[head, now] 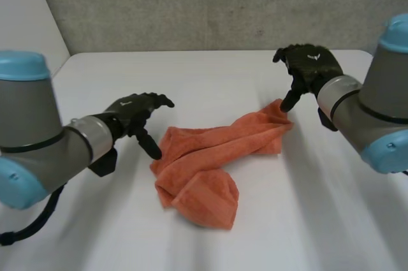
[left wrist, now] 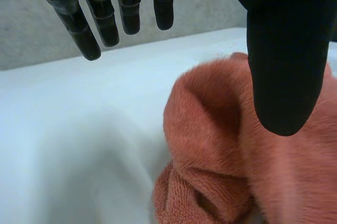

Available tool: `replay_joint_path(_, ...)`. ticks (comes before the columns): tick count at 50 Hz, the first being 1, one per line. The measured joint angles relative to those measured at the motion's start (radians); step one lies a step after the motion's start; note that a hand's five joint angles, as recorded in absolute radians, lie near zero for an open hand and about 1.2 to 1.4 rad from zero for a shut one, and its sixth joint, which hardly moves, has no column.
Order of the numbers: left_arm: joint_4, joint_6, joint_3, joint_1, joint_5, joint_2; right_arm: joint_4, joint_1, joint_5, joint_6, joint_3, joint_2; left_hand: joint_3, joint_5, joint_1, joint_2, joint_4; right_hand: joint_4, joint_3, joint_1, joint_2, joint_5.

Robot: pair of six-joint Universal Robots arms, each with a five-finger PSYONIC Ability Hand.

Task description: Fold the laundry

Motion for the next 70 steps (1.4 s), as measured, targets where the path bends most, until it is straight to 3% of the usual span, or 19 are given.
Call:
replay_joint_path(8, 0.001, -0.006, -0.198, 0.051, -0.062, 0.189, 0.06, -0.009, -0.157, -0.226, 0.01, -0.047, 0.013, 0.022, 0.01, 0.02, 0.017, 0.057, 0.048, 0.03, 0.003, 0.062)
replay_joint_path(10, 0.001, -0.006, -0.198, 0.051, -0.062, 0.189, 0.06, -0.009, -0.157, -0.226, 0.01, -0.047, 0.013, 0.022, 0.01, 0.02, 0.017, 0.057, 0.048, 0.03, 0.003, 0.062)
replay_joint_path(12, 0.001, -0.01, -0.284, 0.053, -0.098, 0.244, 0.106, -0.01, -0.221, -0.354, -0.01, -0.002, 0.025, 0.037, 0.023, 0.031, 0.031, 0.124, 0.116, 0.081, 0.008, 0.111)
replay_joint_path(18, 0.002, -0.036, -0.381, 0.02, -0.121, 0.273, 0.144, -0.008, -0.252, -0.421, -0.061, 0.11, 0.139, 0.153, 0.137, 0.141, 0.148, 0.271, 0.267, 0.211, 0.246, 0.251)
replay_joint_path(32, 0.059, -0.17, -0.39, -0.057, -0.146, 0.154, 0.152, 0.002, -0.256, -0.381, -0.073, 0.231, 0.318, 0.328, 0.328, 0.321, 0.327, 0.408, 0.405, 0.325, 0.379, 0.382)
replay_joint_path(55, 0.129, -0.203, -0.273, -0.114, -0.152, -0.022, 0.117, -0.002, -0.252, -0.383, -0.081, 0.283, 0.323, 0.334, 0.325, 0.328, 0.333, 0.4, 0.389, 0.328, 0.369, 0.39)
replay_joint_path(58, 0.142, -0.202, -0.262, -0.118, -0.153, -0.035, 0.103, -0.002, -0.247, -0.383, -0.092, 0.3, 0.459, 0.465, 0.48, 0.462, 0.466, 0.459, 0.452, 0.375, 0.432, 0.428)
replay_joint_path(59, 0.168, -0.199, -0.254, -0.121, -0.157, -0.041, 0.085, -0.001, -0.243, -0.383, -0.106, 0.314, 0.702, 0.71, 0.73, 0.708, 0.712, 0.554, 0.559, 0.452, 0.539, 0.52)
replay_joint_path(60, 0.168, -0.199, -0.254, -0.121, -0.157, -0.041, 0.085, -0.001, -0.243, -0.383, -0.106, 0.314, 0.702, 0.71, 0.73, 0.708, 0.712, 0.554, 0.559, 0.452, 0.539, 0.52)
replay_joint_path(61, 0.198, -0.196, -0.247, -0.124, -0.164, -0.046, 0.07, -0.001, -0.241, -0.383, -0.121, 0.325, 0.857, 0.855, 0.843, 0.866, 0.871, 0.809, 0.787, 0.615, 0.786, 0.75)
replay_joint_path(70, 0.304, -0.168, -0.112, -0.13, -0.2, -0.076, 0.029, 0.0, -0.192, -0.384, -0.269, 0.383, 0.915, 0.87, 0.843, 0.923, 0.926, 0.869, 0.825, 0.616, 0.816, 0.778)
